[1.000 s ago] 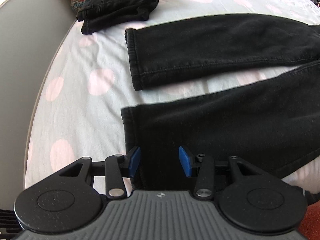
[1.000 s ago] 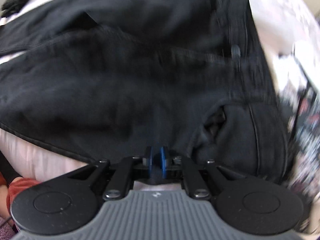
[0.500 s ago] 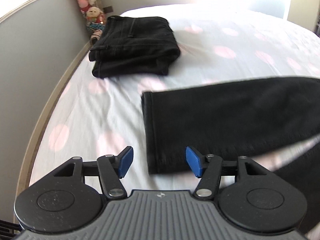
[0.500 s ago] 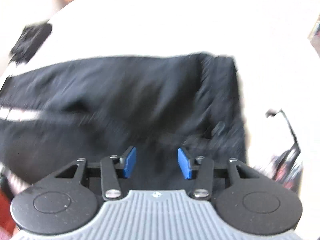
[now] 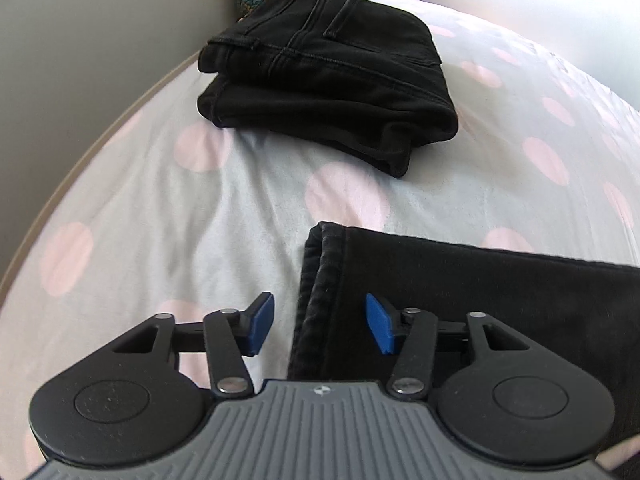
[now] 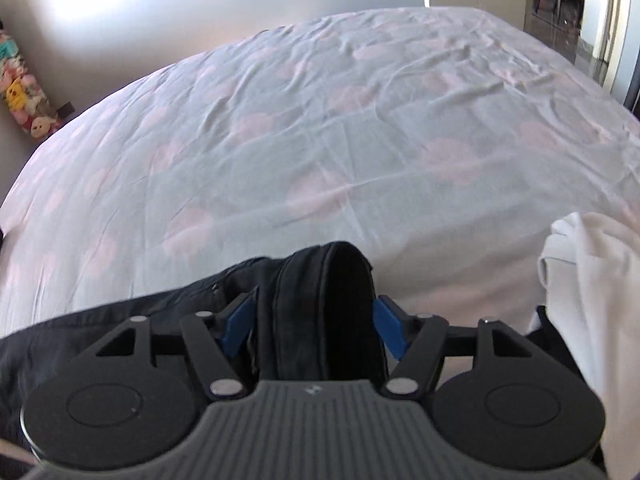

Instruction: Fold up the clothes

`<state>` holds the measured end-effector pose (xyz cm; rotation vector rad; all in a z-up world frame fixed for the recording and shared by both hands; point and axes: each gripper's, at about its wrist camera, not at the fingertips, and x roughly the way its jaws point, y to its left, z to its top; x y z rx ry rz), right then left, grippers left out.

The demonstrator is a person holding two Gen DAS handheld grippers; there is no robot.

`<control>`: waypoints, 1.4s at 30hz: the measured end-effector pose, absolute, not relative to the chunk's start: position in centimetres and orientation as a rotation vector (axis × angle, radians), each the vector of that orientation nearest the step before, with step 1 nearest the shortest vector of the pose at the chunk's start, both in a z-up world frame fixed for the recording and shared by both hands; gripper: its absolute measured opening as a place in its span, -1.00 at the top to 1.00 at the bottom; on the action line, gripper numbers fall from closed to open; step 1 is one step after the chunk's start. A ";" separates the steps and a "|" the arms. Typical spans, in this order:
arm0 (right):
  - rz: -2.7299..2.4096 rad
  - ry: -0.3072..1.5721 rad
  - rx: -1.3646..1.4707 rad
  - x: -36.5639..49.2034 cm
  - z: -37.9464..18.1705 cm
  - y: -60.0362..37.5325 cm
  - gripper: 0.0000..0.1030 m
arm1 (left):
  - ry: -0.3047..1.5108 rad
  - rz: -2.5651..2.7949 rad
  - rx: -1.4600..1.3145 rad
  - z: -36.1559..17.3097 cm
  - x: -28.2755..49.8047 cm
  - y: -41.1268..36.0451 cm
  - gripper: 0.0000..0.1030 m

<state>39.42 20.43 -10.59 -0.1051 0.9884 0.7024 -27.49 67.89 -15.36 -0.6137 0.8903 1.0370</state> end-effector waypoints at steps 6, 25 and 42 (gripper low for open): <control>0.735 1.022 0.037 41.3 -12.0 21.4 0.48 | 0.896 1.071 -0.583 -16.2 -26.0 67.7 0.54; 0.623 0.784 -0.163 42.3 -11.3 26.9 0.85 | 0.941 1.199 -0.400 -14.8 -23.9 68.4 0.86; 0.717 0.824 -0.244 34.9 -8.5 24.5 0.16 | 0.886 1.035 -0.695 -14.7 -29.3 64.2 0.20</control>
